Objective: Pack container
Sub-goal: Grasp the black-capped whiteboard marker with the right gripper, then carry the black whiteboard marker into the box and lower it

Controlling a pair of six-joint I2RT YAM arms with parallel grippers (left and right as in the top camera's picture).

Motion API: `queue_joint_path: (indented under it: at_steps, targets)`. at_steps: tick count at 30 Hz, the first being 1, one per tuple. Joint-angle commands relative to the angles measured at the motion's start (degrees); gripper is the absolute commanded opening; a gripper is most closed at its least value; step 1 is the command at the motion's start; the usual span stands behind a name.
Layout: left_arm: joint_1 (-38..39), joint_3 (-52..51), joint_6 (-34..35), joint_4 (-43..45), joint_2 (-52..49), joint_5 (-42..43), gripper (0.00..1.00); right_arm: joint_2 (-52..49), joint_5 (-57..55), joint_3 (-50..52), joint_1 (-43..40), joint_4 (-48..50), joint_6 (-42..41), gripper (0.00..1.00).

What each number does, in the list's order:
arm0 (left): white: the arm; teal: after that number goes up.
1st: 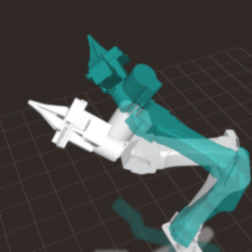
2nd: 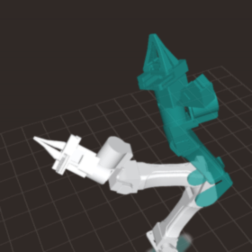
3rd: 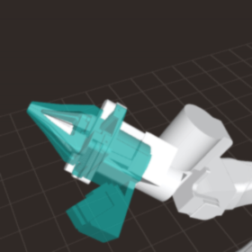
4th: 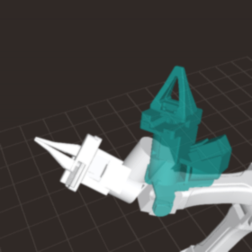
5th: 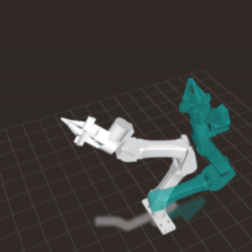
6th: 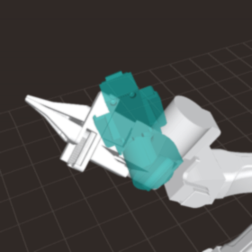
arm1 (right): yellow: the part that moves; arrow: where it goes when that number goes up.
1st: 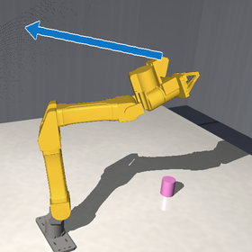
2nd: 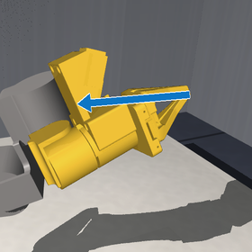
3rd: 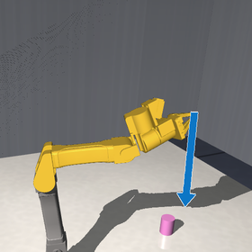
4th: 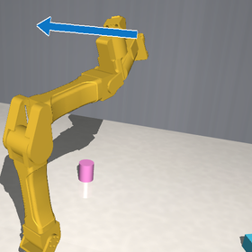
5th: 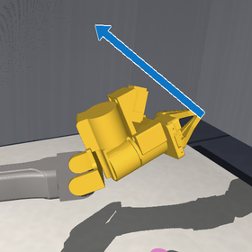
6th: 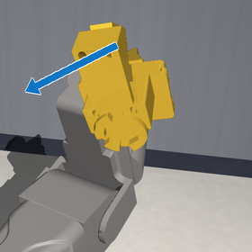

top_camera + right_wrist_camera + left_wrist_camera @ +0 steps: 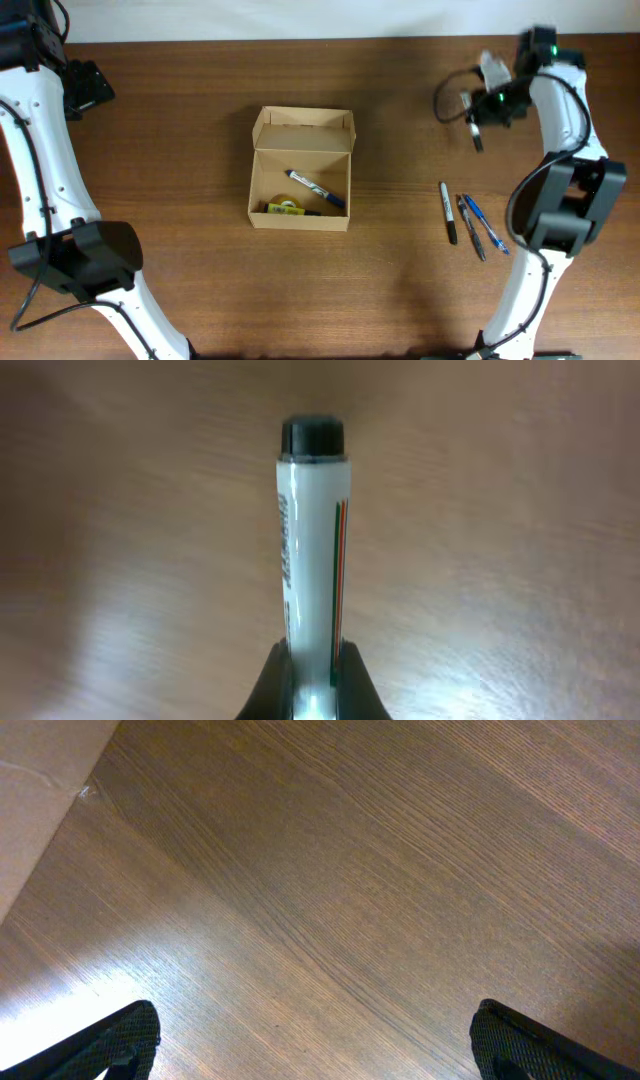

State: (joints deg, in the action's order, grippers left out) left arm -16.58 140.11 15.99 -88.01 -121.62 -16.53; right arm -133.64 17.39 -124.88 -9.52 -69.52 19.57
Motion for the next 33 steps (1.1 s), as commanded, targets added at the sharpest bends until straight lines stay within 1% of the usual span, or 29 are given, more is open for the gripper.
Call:
queue_joint_path:
  at_steps: [1, 5, 8, 12, 15, 18, 26, 31, 33]
  targets:
    - [-0.09, -0.33, -0.66, -0.04, -0.42, -0.17, 1.0, 5.2, 4.68, -11.69, 7.04, -5.75, -2.75, 0.04]
    - [-0.09, -0.33, -0.66, -0.04, -0.42, -0.17, 1.0, 5.95, 2.67, -22.56, 15.87, -13.35, -1.81, 0.04]
    - [-0.09, -0.33, -0.66, -0.04, -0.42, -0.17, 1.0, 5.95, -1.31, -26.6, 23.56, -17.55, 5.55, 0.04]
    - [-0.09, -0.33, -0.66, -0.04, -0.42, -0.17, 1.0, 5.66, -6.93, -26.16, 32.98, -19.89, 16.37, 0.04]
    - [-0.09, -0.33, -0.66, -0.04, -0.42, -0.17, 1.0, 5.66, -7.78, -22.95, 38.6, -19.17, 24.33, 0.04]
    - [-0.09, -0.33, -0.66, -0.04, -0.42, -0.17, 1.0, 5.57, -7.78, -18.25, 41.68, -16.31, 28.26, 0.04]
    - [-0.09, -0.33, -0.66, -0.04, -0.42, -0.17, 1.0, 5.55, -6.01, 0.09, 43.89, -4.28, 28.22, 0.04]
    - [-0.09, -0.33, -0.66, -0.04, -0.42, -0.17, 1.0, 5.55, -5.6, 9.9, 44.37, 0.04, 28.17, 0.04]
    - [-0.09, -0.33, -0.66, -0.04, -0.42, -0.17, 1.0, 5.55, -5.6, 12.28, 44.52, 0.9, 28.11, 0.04]
